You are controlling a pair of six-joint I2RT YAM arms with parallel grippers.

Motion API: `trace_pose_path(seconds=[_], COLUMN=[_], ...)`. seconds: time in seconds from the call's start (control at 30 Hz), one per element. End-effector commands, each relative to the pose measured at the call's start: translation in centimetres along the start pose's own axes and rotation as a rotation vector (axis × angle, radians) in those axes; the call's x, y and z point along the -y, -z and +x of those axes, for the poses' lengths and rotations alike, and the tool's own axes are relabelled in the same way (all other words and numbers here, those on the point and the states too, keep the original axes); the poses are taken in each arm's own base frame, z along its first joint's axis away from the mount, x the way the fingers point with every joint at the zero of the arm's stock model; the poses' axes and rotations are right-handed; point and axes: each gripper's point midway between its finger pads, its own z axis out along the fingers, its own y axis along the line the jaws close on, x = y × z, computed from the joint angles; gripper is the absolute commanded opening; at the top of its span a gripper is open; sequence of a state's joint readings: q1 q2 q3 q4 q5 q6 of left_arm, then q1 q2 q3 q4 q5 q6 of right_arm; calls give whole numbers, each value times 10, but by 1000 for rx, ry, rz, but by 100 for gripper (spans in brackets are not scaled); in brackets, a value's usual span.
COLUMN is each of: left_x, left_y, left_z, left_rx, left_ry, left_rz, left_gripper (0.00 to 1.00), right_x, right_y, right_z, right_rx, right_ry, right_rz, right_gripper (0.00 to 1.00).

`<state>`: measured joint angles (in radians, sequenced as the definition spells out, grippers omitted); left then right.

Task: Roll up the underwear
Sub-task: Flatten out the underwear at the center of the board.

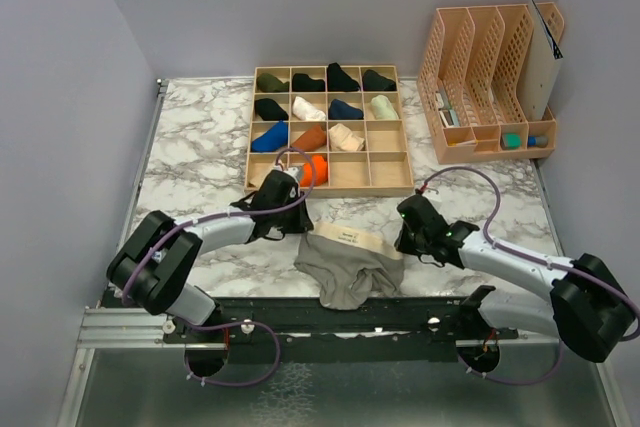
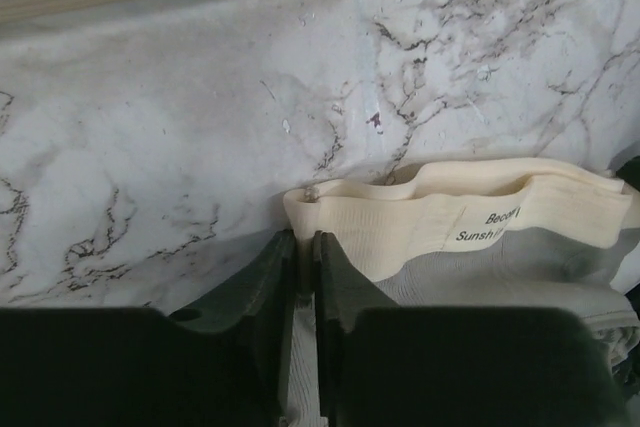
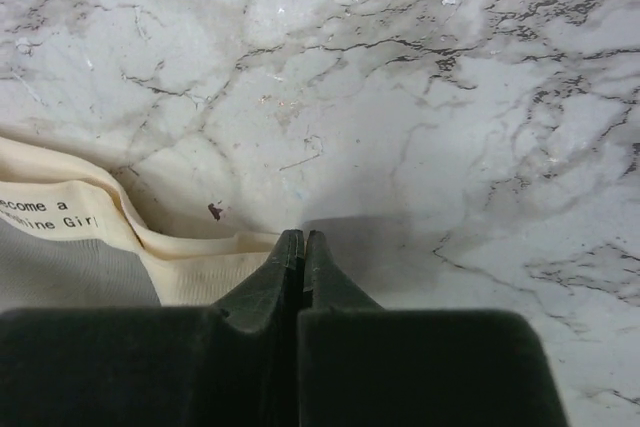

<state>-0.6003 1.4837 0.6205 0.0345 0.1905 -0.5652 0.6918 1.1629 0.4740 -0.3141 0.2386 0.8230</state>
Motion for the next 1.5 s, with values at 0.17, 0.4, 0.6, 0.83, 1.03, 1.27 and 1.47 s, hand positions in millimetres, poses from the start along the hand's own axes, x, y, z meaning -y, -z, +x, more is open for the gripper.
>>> trace_pose_path(seconds=[0.17,0.4,0.6,0.83,1.03,1.27,1.47], left_x=[1,33,46,63,70,34,6], left_y=[52,144,187,234,256,169,99], left_z=[-24,-39,-16,0,-7,-7,-33], left_rx=[148,308,284,263,243,89,137], left_ry=[22,88,128,179,173,133,64], left_rz=[-72,35,119,209,178,-39,-158], left_gripper=[0,0,0,0,0,5,8], right_x=[-36,-87,-105,-110,-111,-68,-52], right_y=[45,134,196,254,250,100,21], right_z=[-37,-53,-37,-15,-27,-60,-106], right_rx=[72,169,108,24,17,8,104], right_ry=[143,234,290,288,226,252,289], right_rz=[-166,-574,-807,-1013,-934,-260,-39], right_gripper=[0,0,1,0,1,0,0])
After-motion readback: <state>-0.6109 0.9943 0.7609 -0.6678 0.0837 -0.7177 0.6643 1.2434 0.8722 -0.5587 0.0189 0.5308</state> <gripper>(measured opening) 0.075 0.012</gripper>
